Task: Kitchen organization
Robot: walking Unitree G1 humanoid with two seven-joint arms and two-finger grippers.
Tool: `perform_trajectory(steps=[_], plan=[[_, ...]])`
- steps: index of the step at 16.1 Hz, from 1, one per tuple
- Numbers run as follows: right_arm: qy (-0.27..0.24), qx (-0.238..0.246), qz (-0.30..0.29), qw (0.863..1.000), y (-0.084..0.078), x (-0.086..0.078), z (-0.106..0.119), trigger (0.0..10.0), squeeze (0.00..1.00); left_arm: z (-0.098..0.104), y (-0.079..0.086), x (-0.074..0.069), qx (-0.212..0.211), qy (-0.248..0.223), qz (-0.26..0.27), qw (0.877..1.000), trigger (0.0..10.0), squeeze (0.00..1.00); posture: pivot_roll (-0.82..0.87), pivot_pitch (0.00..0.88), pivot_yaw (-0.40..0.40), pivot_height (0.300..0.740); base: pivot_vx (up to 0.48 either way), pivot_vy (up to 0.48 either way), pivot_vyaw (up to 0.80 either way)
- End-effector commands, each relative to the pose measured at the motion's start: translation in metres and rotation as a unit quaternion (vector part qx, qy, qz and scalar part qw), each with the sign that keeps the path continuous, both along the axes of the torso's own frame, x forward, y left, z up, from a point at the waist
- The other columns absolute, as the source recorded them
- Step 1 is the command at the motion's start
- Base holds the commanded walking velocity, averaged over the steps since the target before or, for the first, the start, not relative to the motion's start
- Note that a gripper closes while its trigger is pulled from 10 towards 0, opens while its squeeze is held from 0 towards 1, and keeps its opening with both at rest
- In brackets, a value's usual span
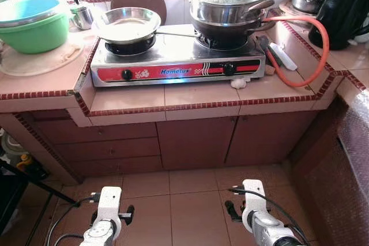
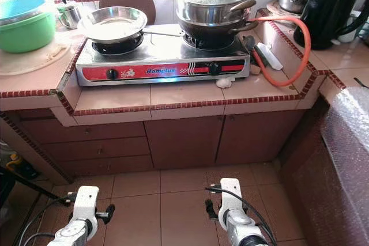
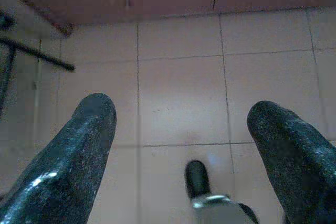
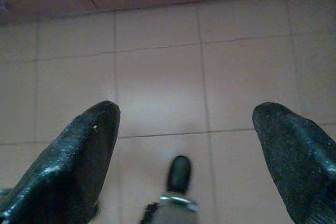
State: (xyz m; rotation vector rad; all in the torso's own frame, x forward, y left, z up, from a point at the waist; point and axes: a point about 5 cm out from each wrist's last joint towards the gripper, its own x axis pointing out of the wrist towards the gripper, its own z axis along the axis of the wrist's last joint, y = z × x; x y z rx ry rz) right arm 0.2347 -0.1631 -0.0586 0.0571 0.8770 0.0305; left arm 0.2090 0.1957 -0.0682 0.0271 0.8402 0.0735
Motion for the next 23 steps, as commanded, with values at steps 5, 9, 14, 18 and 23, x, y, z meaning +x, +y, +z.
perform_trajectory(steps=[5,9,14,18,23], plan=[[0.008,0.013,-0.018,1.0,-0.004,-0.003,-0.001,10.0,0.0,-0.007,-0.005,-0.011,-0.03,0.023,0.013,0.999,10.0,0.0,-0.1,0.0,0.042,0.74,0.0,0.0,0.0],[0.027,0.003,-0.008,1.0,-0.006,-0.009,-0.006,10.0,0.0,-0.006,-0.007,-0.01,-0.06,0.012,0.017,0.998,10.0,0.0,-0.08,0.0,0.029,0.74,0.0,0.0,-0.71],[0.034,-0.024,0.03,0.999,-0.011,-0.012,-0.007,10.0,0.0,-0.007,-0.003,-0.01,-0.046,0.024,0.007,0.999,10.0,0.0,-0.09,0.0,0.055,0.74,0.0,0.0,-0.69],[0.035,-0.024,0.027,0.999,-0.011,-0.015,-0.009,10.0,0.0,-0.011,-0.012,-0.016,-0.038,0.044,-0.031,0.998,10.0,0.0,-0.11,0.0,0.065,0.74,0.0,0.0,-0.69],[0.04,-0.028,0.042,0.998,-0.009,-0.019,-0.011,10.0,0.0,-0.011,-0.012,-0.015,-0.026,0.038,-0.026,0.999,10.0,0.0,-0.11,0.0,0.05,0.74,0.0,0.0,-0.68]])
